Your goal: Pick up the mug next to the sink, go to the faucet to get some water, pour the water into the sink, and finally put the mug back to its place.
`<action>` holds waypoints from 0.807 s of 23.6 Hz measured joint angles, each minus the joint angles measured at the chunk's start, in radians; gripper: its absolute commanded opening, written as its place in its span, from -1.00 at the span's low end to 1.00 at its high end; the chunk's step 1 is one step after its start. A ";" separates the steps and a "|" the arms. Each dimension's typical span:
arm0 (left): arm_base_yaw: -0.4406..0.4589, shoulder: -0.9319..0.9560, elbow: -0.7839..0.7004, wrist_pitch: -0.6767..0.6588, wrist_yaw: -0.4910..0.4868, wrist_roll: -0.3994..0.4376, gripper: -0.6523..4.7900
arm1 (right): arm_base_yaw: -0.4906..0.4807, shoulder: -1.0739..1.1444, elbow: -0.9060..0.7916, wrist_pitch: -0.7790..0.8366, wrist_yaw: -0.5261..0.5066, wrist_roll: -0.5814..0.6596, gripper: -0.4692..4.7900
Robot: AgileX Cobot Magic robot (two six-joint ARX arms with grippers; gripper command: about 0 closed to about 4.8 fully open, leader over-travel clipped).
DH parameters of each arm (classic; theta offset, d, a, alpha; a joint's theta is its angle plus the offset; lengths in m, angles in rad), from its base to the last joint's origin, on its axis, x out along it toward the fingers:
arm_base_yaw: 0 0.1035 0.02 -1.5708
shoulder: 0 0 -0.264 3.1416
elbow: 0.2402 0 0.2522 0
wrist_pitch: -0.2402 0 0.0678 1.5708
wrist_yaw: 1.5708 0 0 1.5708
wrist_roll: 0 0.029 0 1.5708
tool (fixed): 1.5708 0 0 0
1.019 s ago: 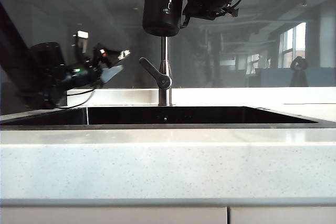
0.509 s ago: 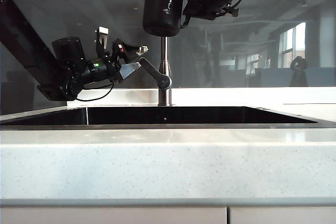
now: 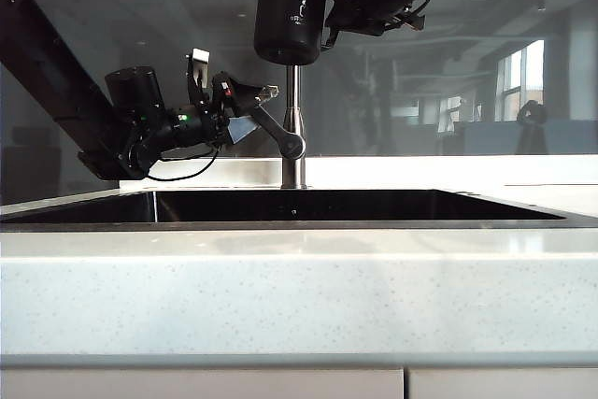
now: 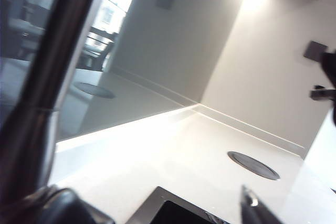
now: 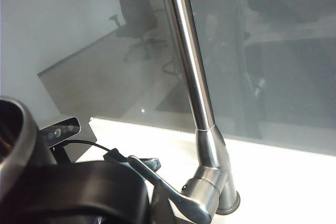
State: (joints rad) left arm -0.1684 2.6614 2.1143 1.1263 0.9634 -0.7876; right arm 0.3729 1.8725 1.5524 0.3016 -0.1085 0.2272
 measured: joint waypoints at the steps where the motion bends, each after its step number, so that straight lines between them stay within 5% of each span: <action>1: 0.000 0.000 0.000 0.009 0.006 -0.006 0.80 | 0.000 0.000 0.000 0.000 0.000 0.000 -0.83; 8: 0.002 0.003 0.000 0.038 0.022 -0.063 0.57 | 0.000 0.000 0.000 0.000 0.000 0.000 -0.83; 19: 0.013 0.010 0.000 0.179 0.103 -0.158 0.57 | 0.000 0.000 0.000 0.000 0.000 0.000 -0.83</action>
State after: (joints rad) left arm -0.1555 2.6713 2.1143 1.3052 1.0668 -0.9455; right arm 0.3725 1.8725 1.5528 0.3016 -0.1085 0.2272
